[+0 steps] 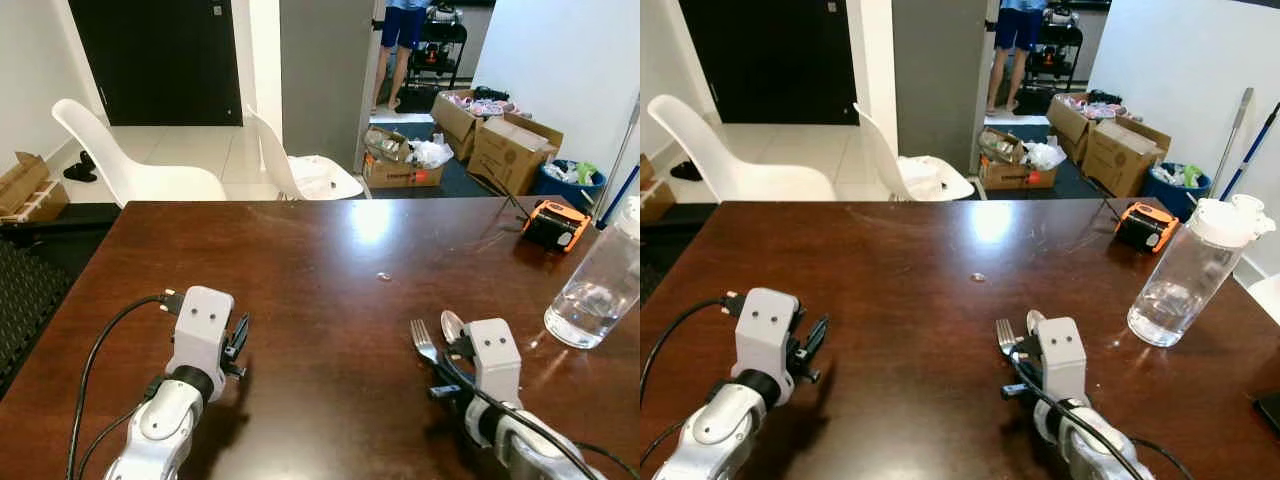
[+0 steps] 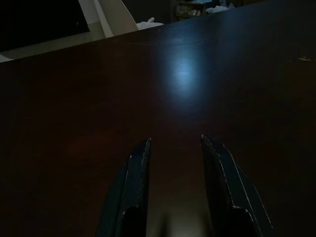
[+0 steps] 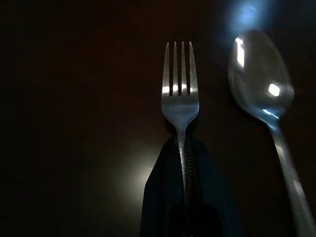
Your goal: Setting the table
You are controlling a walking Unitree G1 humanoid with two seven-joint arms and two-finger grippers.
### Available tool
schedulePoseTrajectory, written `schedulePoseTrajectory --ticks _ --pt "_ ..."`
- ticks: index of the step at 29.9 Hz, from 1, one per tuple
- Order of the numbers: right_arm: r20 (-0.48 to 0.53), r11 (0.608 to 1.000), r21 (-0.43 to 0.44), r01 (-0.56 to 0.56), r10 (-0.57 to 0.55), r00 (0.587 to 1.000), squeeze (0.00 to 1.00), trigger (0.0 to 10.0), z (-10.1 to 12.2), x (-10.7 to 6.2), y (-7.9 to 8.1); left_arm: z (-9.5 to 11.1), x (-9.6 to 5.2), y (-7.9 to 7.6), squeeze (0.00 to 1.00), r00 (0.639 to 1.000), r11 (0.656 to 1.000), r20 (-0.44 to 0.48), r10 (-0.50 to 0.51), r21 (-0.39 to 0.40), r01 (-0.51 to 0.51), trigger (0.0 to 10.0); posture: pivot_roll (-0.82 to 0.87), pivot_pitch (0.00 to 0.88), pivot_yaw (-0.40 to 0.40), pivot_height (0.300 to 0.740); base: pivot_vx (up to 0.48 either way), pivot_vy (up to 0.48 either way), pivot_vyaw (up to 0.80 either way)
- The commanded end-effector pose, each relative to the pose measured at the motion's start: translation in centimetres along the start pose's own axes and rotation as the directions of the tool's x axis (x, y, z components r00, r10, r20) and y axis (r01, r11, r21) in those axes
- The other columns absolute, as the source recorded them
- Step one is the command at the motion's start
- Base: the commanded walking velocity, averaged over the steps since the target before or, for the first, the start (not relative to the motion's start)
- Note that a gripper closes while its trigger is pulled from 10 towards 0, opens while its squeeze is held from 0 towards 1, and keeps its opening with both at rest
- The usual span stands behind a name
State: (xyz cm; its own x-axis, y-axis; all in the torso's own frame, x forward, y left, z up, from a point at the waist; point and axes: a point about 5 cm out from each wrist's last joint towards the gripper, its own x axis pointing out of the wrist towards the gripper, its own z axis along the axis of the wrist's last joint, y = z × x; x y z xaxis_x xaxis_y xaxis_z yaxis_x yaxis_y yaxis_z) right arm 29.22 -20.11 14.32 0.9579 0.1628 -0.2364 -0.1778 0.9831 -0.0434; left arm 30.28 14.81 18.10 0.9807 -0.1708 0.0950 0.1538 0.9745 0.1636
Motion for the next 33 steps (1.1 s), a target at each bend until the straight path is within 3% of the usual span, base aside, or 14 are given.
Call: schedulePoseTrajectory --ticks 1,10,19,21,22,25,33 --pt "-0.023 1.000 -0.004 -0.010 0.010 1.000 0.00 10.0 -0.8 -0.2 0.0 -0.4 -0.3 0.0 0.00 1.000 1.000 -0.019 -0.002 0.002 0.002 10.0 0.01 0.157 0.100 0.740 0.000 0.000 0.00" --pt "0.041 0.997 -0.057 -0.044 0.047 0.998 0.00 10.0 0.0 0.6 0.4 -0.2 -0.2 -0.1 0.00 1.000 1.000 -0.013 -0.008 0.004 0.008 10.0 0.01 0.157 0.108 0.740 0.000 0.000 0.00" --pt "0.038 0.996 -0.087 -0.034 0.038 0.999 0.00 10.0 -0.1 1.0 0.2 -0.1 -0.3 -0.1 0.00 1.000 1.000 -0.012 -0.012 0.000 0.012 10.0 0.02 0.162 0.111 0.740 0.000 0.000 0.00" --pt "0.037 0.996 -0.088 -0.030 0.034 0.999 0.00 10.0 -0.2 1.0 0.1 -0.1 -0.4 -0.2 0.00 1.000 1.000 -0.009 -0.029 -0.008 0.029 10.0 0.02 0.162 0.111 0.740 0.000 0.000 0.00" --pt "0.039 0.996 -0.089 -0.017 0.021 0.999 0.00 10.0 -0.3 1.0 -0.2 0.3 -0.9 -1.3 0.00 0.990 0.989 0.013 -0.140 -0.043 0.141 10.0 0.02 0.164 0.112 0.740 0.000 0.000 0.00" --pt "0.043 0.996 -0.090 -0.013 0.017 0.999 0.00 10.0 -0.4 1.0 -0.3 0.5 -1.2 -1.8 0.00 0.979 0.978 0.019 -0.202 -0.051 0.203 10.0 0.02 0.164 0.112 0.740 0.000 0.000 0.00" --pt "0.059 0.997 -0.072 -0.007 0.011 0.998 0.00 10.0 -0.3 1.1 -0.1 0.2 -0.8 -1.3 0.00 0.988 0.987 0.006 -0.157 -0.026 0.157 10.0 0.02 0.164 0.115 0.740 0.000 0.000 0.00"
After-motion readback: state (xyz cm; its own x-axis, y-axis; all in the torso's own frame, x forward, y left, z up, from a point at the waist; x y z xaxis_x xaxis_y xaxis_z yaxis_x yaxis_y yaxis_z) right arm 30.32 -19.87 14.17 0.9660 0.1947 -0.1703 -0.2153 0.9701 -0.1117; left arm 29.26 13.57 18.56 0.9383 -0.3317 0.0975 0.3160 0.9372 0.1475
